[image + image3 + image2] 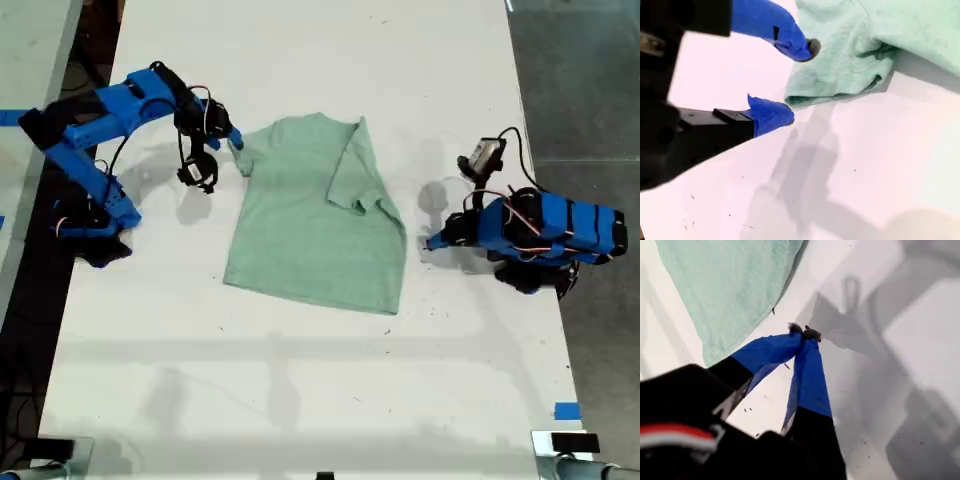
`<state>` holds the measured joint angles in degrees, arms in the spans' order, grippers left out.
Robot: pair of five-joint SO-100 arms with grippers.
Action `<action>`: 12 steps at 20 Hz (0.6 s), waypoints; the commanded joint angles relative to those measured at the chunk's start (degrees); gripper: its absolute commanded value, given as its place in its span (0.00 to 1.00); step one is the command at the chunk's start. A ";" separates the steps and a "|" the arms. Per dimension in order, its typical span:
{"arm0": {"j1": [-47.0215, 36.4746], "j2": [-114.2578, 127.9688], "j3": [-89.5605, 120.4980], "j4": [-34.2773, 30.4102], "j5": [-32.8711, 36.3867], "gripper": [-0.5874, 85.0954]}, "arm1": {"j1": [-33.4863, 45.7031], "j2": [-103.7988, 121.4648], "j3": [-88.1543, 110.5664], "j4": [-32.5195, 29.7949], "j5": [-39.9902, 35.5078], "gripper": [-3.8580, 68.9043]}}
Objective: Fold t shirt
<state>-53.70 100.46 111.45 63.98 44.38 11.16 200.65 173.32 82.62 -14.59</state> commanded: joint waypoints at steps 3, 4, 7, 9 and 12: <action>-1.67 -9.67 -12.13 0.18 2.81 0.20 | -0.44 0.26 0.88 -0.09 0.44 0.05; -1.93 -12.92 -14.15 0.70 2.90 0.20 | -0.44 0.26 0.88 -0.09 0.44 0.05; -5.27 -27.42 -21.18 4.83 2.20 0.18 | -0.44 0.26 0.88 -0.09 0.44 0.05; -7.73 -35.51 -24.87 7.73 0.62 0.01 | -0.53 0.26 0.88 -0.09 0.53 0.05; -5.45 -34.80 -29.00 12.57 0.09 0.01 | -0.44 0.26 0.88 -0.09 0.44 0.05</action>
<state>-58.89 64.86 84.29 73.30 45.62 11.16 200.65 173.32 82.62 -14.41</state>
